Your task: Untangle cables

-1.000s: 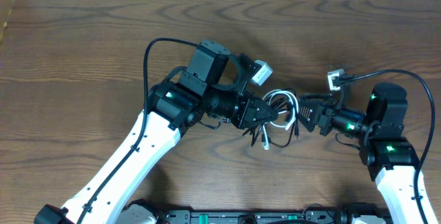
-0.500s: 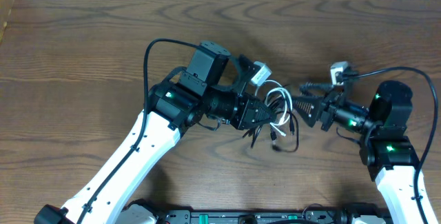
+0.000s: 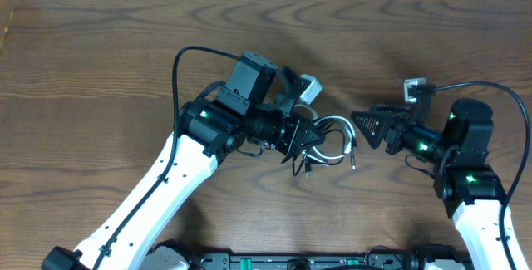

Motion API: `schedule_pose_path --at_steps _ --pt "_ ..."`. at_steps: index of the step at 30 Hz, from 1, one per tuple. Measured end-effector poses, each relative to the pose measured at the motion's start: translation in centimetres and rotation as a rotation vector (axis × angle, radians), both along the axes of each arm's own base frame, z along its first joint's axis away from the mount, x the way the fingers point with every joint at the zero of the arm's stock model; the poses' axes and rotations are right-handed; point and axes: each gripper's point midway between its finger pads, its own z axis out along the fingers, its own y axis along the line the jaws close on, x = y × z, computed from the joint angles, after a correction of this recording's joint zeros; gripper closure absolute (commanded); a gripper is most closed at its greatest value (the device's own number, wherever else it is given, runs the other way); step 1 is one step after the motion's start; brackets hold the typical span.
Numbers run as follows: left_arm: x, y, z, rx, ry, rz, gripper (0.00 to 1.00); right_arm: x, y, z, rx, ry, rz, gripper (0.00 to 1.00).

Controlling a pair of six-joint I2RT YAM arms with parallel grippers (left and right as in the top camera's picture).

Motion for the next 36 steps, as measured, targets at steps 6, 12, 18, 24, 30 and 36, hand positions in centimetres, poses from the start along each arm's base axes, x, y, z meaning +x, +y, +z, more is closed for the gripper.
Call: schedule_pose_path --at_steps 6,12,18,24,30,36 --pt "0.1 -0.5 0.8 -0.04 -0.021 -0.018 0.93 -1.3 -0.1 -2.1 -0.02 0.11 0.0 0.22" --pt "0.1 -0.6 1.0 -0.052 -0.026 -0.023 0.93 -2.6 -0.7 -4.4 -0.072 0.211 -0.014 0.22" --pt "-0.2 -0.8 1.3 -0.073 -0.017 -0.042 0.93 -2.7 -1.7 -5.7 -0.134 0.252 -0.065 0.23" --pt "-0.8 -1.9 3.4 -0.187 -0.036 -0.119 0.93 -2.7 -1.9 -6.0 -0.147 0.259 -0.078 0.24" --pt "-1.6 -2.3 4.7 -0.26 -0.035 -0.18 0.93 -2.7 -2.3 -6.3 -0.165 0.27 -0.095 0.31" --pt "-0.9 -1.3 2.1 -0.122 -0.002 -0.083 0.93 -4.8 -7.3 -10.9 -0.404 0.479 -0.321 0.32"
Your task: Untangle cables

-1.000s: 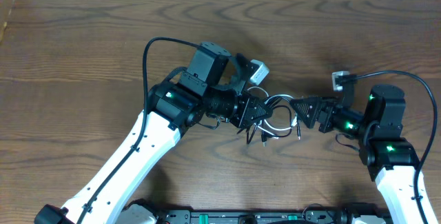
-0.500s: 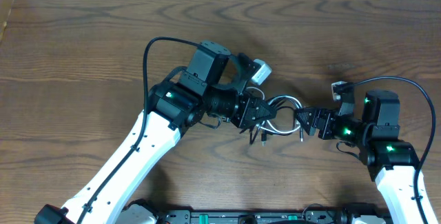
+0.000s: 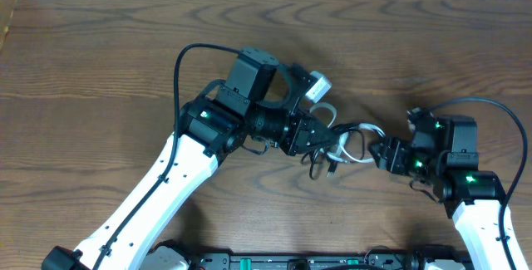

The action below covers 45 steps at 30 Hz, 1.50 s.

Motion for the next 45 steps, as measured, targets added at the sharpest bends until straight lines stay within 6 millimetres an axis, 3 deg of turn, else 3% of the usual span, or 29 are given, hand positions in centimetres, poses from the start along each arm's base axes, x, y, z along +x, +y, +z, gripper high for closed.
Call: schedule_pose_path --at_steps 4,8,15,21,26,29,31,33,34,36,38,41,45 --pt "0.8 1.9 -3.2 0.184 0.014 0.11 0.93 -2.6 -5.4 -2.8 -0.256 0.175 -0.201 0.34" --pt "1.7 4.1 -5.3 0.332 0.009 0.201 0.93 -3.9 -9.1 -3.8 -0.426 0.257 -0.317 0.36" --pt "3.8 7.2 -6.5 0.449 -0.027 0.327 0.93 -4.5 -11.4 -4.4 -0.524 0.313 -0.397 0.36" --pt "5.7 10.3 -5.2 0.487 -0.103 0.459 0.93 -4.6 -12.0 -4.3 -0.551 0.317 -0.427 0.42" --pt "6.9 13.5 -3.3 0.505 -0.176 0.594 0.93 -4.6 -12.3 -4.2 -0.556 0.313 -0.463 0.81" --pt "7.1 14.7 -2.3 0.493 -0.191 0.65 0.93 -4.4 -12.3 -4.2 -0.547 0.304 -0.471 0.96" --pt "7.1 14.6 -1.8 0.469 -0.193 0.654 0.93 -4.0 -12.0 -4.2 -0.525 0.291 -0.474 0.99" --pt "6.7 13.7 -1.4 0.421 -0.181 0.62 0.93 -3.4 -11.4 -4.3 -0.482 0.272 -0.472 0.93" --pt "6.5 13.0 -1.1 0.387 -0.169 0.591 0.93 -2.8 -10.9 -4.3 -0.45 0.253 -0.466 0.84" --pt "5.9 11.2 -0.4 0.297 -0.144 0.517 0.93 -1.0 -9.1 -4.3 -0.343 0.198 -0.404 0.53" --pt "5.5 9.6 0.5 0.216 -0.135 0.449 0.93 0.5 -7.2 -4.0 -0.251 0.14 -0.321 0.39" --pt "4.8 7.2 1.6 0.112 -0.128 0.345 0.93 2.8 -2.9 -2.5 -0.064 0.02 -0.11 0.29" --pt "3.9 4.9 2.0 0.045 -0.117 0.245 0.93 3.2 2.6 0.3 0.172 -0.107 0.176 0.27"
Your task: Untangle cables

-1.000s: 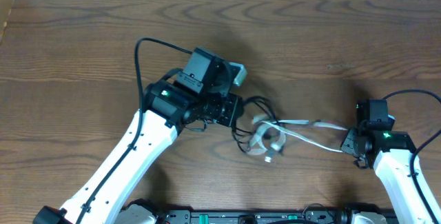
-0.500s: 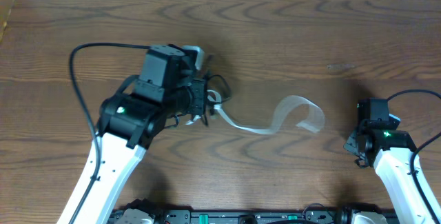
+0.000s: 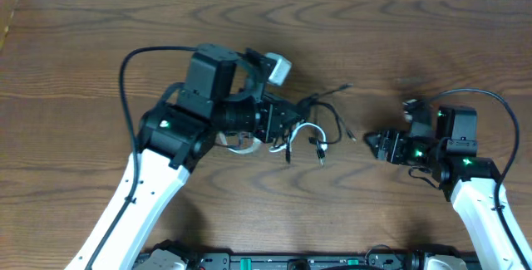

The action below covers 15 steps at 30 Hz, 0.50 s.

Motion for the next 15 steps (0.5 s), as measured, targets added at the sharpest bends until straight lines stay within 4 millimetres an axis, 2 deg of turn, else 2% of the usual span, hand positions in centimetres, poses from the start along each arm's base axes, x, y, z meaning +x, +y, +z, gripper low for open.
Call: schedule_pose_path --at_steps 3,6,11,15 --pt "-0.2 -1.0 -0.5 -0.012 0.02 -0.039 0.93 -0.8 3.2 2.3 0.145 -0.081 0.174 0.25" --pt "-0.1 -1.7 -1.7 -0.001 0.059 -0.06 0.93 -1.6 4.9 3.7 0.232 -0.124 0.278 0.23" --pt "-0.5 -3.0 -3.3 0.021 0.104 -0.098 0.93 -2.1 6.4 5.0 0.287 -0.181 0.366 0.22" --pt "-1.5 -4.3 -3.4 0.021 0.101 -0.143 0.93 -2.1 7.5 5.8 0.299 -0.237 0.426 0.23"
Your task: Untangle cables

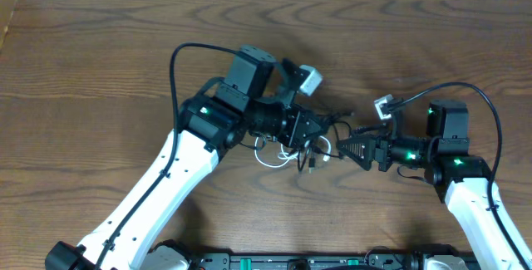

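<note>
A tangle of thin cables [320,137] lies mid-table, with a white loop [270,159] trailing to its left and black strands [338,121] on its right. My left gripper [309,134] comes in from the left and is shut on the tangle, its fingers buried in the cables. My right gripper [339,147] points left, with its tips at the right edge of the tangle. Seen from above, the right fingers form one dark wedge, so their gap is hidden.
The brown wooden table [100,62] carries only the cables. A white wall edge runs along the far side. The arms' own black cables arch over the left arm [179,62] and over the right arm [490,112].
My left arm swung right with the tangle, toward the table's middle. My right gripper moved left from well clear of the cables to their right edge, and its wrist has turned.
At first my left gripper held the tangle mid-table and the right gripper stood apart on the right. Then the right gripper was at the tangle. After that the left arm was far left with the cables stretched out and the right gripper back. Now both meet again.
</note>
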Motion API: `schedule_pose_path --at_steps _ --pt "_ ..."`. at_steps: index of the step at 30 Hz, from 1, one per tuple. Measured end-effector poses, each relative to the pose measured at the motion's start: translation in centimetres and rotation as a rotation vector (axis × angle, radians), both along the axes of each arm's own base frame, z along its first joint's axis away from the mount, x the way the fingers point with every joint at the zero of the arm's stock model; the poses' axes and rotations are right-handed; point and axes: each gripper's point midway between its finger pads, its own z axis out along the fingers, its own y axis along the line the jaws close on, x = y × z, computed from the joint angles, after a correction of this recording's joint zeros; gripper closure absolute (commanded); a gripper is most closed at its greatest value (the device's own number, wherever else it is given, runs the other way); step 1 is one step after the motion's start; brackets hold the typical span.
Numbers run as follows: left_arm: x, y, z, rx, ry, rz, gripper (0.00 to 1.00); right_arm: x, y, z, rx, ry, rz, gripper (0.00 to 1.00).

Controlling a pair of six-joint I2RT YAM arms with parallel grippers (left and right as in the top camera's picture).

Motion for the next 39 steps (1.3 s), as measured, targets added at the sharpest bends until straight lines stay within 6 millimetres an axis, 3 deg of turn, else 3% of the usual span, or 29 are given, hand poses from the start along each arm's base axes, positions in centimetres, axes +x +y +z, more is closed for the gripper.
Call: schedule_pose_path --at_steps 7,14,24,26,28,29,34,39 --pt "-1.1 -1.1 0.4 -0.02 -0.003 -0.042 0.93 -0.4 1.3 0.6 0.009 -0.047 0.058 0.3" --pt "-1.1 -1.1 0.4 -0.022 0.05 -0.013 0.93 1.4 1.2 1.4 0.001 -0.112 0.011 0.39" --pt "-1.6 -1.3 0.8 -0.044 0.086 -0.023 0.92 2.3 2.3 3.5 0.055 -0.17 0.008 0.41" --pt "-1.7 -1.4 0.9 -0.049 0.092 -0.027 0.93 2.1 3.0 3.9 0.062 -0.191 0.029 0.57" --pt "-1.7 -1.4 0.9 -0.052 0.098 -0.029 0.93 2.0 3.5 4.2 0.067 -0.217 0.047 0.9" --pt "-1.7 -1.4 0.9 -0.053 0.098 -0.03 0.93 2.0 3.7 4.3 0.067 -0.219 0.048 0.98" --pt "-1.3 -1.2 0.7 -0.037 0.085 -0.009 0.93 2.0 3.8 4.0 0.056 -0.213 0.042 0.99" --pt "-0.5 0.1 -1.4 0.08 0.087 0.079 0.93 2.0 3.4 2.8 0.022 -0.158 0.011 0.99"
